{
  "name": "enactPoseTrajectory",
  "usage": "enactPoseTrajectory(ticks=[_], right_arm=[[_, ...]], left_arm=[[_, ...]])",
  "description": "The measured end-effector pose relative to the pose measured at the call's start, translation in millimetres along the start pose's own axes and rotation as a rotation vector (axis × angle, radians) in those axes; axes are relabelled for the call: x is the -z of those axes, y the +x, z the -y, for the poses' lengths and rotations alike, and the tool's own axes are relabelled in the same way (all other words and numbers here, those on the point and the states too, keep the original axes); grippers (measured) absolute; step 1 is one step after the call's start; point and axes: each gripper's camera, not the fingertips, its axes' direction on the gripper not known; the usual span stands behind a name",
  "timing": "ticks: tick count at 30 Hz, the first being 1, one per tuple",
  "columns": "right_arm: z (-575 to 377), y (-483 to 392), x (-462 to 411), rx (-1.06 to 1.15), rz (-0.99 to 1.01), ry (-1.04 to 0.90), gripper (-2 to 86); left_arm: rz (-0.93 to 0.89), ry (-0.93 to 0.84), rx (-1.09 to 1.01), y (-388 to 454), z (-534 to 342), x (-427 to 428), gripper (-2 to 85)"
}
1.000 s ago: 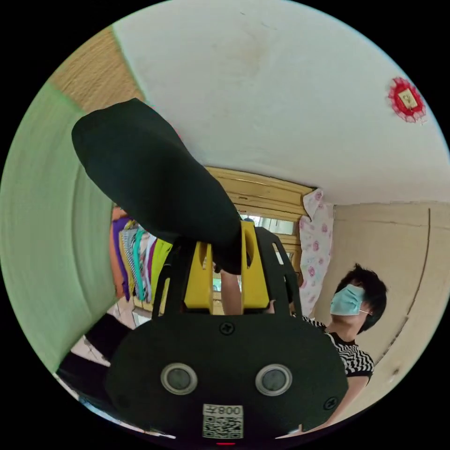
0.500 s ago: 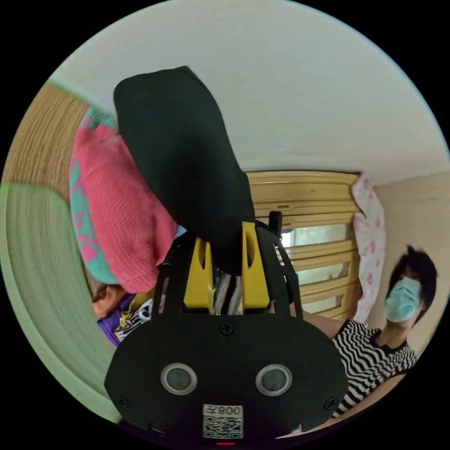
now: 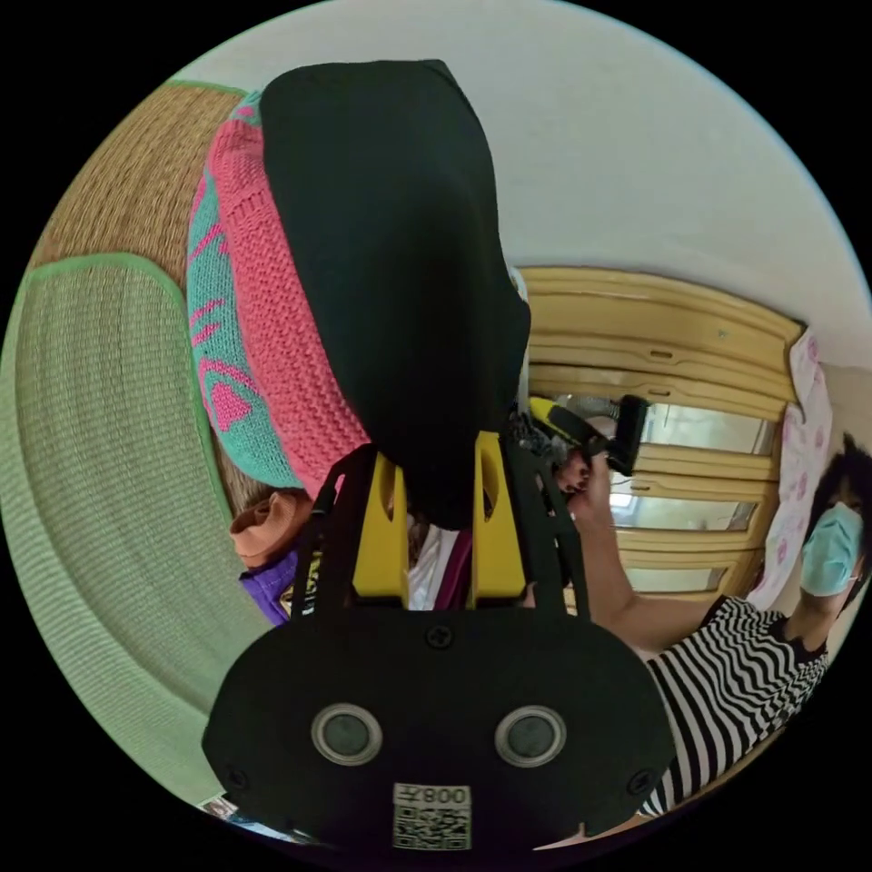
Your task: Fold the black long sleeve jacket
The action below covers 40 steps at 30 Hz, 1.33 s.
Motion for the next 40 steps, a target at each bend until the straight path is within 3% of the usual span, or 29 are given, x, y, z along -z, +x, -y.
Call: enactPoseTrajectory(ticks=[5, 10, 14, 18, 23, 27, 33, 40], right_arm=[[-10.2, -51.3, 18.6, 0.121, -0.099, 0.105, 0.1], [5.0, -48.3, -41.5, 0.16, -0.175, -0.106, 0.0], [-1.5, -53.1, -41.3, 0.201, -0.252, -0.093, 0.0], [-6.8, -52.5, -36.1, 0.253, -0.3, -0.096, 0.0], [-15.6, -47.5, -34.7, 0.284, -0.374, -0.104, 0.0], [-26.0, -33.1, -32.1, 0.256, -0.412, -0.139, 0.0], [-40.9, 2.1, 42.7, 0.141, -0.217, 0.03, 0.1], [-31.3, 101.2, 140.0, -0.166, -0.413, 0.302, 0.7]], left_arm=[[0.087, -0.075, -0.05, 3.3, 41.2, -70.6, 12.5], [0.149, -0.072, -0.081, 11.5, 64.9, -104.0, 12.3], [0.284, 0.012, -0.171, 38.4, 75.6, -110.3, 9.5], [0.309, 0.091, -0.278, 63.3, 105.5, -133.4, 7.8], [0.512, -0.079, -0.374, 61.9, 160.0, -216.9, 3.0], [0.414, -0.112, -0.332, 57.0, 170.1, -238.8, 1.2], [0.443, -0.058, -0.347, 77.0, 178.7, -253.2, 1.2], [0.353, -0.036, -0.45, 115.2, 183.5, -264.3, 2.2]])
